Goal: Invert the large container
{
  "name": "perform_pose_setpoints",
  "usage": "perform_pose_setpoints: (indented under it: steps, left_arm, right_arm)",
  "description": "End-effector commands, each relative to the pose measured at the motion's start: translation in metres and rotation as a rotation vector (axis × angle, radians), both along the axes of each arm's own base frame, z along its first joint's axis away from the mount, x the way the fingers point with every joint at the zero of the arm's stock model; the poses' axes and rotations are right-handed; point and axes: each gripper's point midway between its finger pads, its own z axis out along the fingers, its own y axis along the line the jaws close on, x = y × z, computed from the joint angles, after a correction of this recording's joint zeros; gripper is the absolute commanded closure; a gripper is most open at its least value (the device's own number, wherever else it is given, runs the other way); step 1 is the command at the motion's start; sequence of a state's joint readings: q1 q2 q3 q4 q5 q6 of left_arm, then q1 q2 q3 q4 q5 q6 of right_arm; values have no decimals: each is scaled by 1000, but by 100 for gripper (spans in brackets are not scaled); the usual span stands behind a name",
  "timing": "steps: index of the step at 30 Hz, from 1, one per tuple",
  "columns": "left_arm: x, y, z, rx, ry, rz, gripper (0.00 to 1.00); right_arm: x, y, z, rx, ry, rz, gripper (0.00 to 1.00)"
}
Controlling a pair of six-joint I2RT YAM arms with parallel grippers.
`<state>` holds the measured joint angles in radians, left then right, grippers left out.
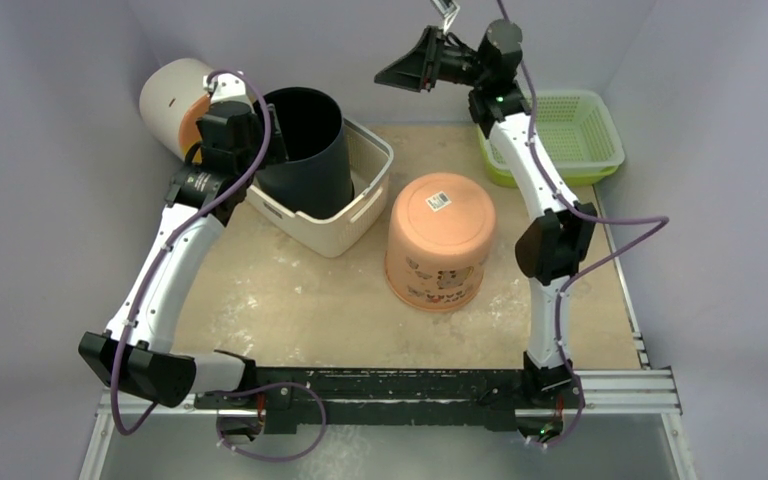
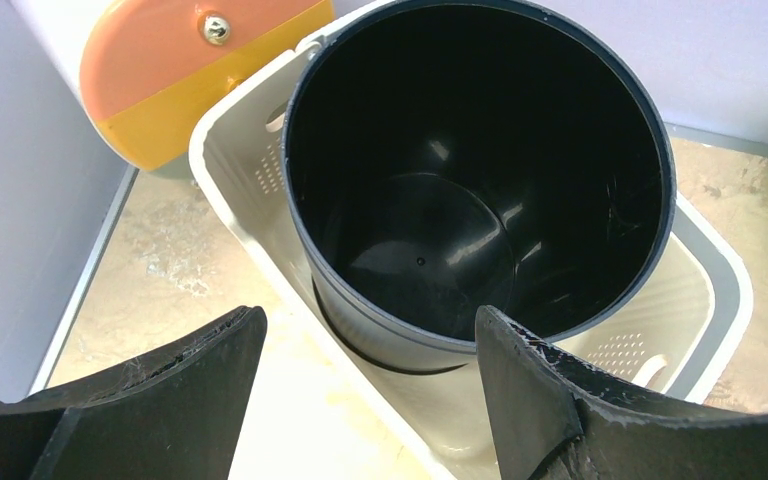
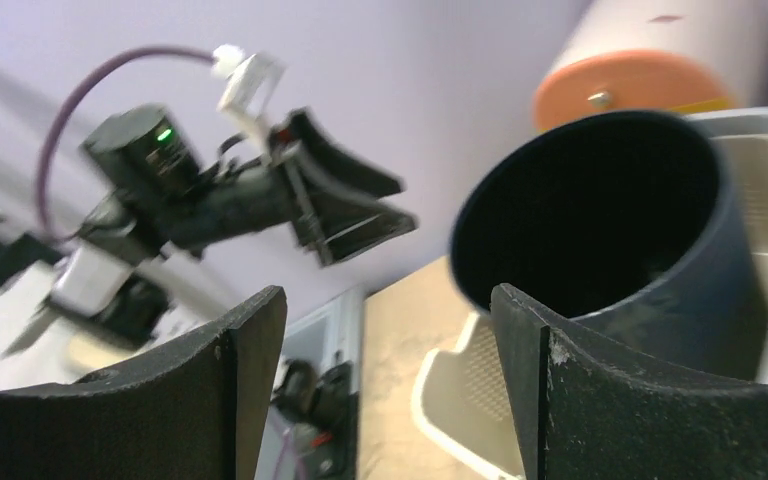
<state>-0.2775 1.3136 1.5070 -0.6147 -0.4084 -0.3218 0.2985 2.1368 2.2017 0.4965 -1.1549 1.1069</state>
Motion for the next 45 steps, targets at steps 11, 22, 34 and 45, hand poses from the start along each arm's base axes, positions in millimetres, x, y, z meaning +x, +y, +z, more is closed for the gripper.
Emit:
perform_pose_setpoints:
  steps: [11, 22, 34, 45]
  left_arm:
    - [-9, 1, 21, -24, -86, -5, 23]
    - [-7, -13, 12, -41, -51, -70, 21]
    - [-8, -26, 9, -3, 3, -124, 22]
    - [8, -29, 3, -33, -23, -88, 22]
  right_arm:
    - [87, -158, -123, -896, 13, -1036, 5]
    - [34, -236, -113, -1091, -42, -1276, 0]
    - [-52, -258, -101, -1099, 18, -1253, 6]
    - [-153, -196, -105, -920, 82, -819, 32]
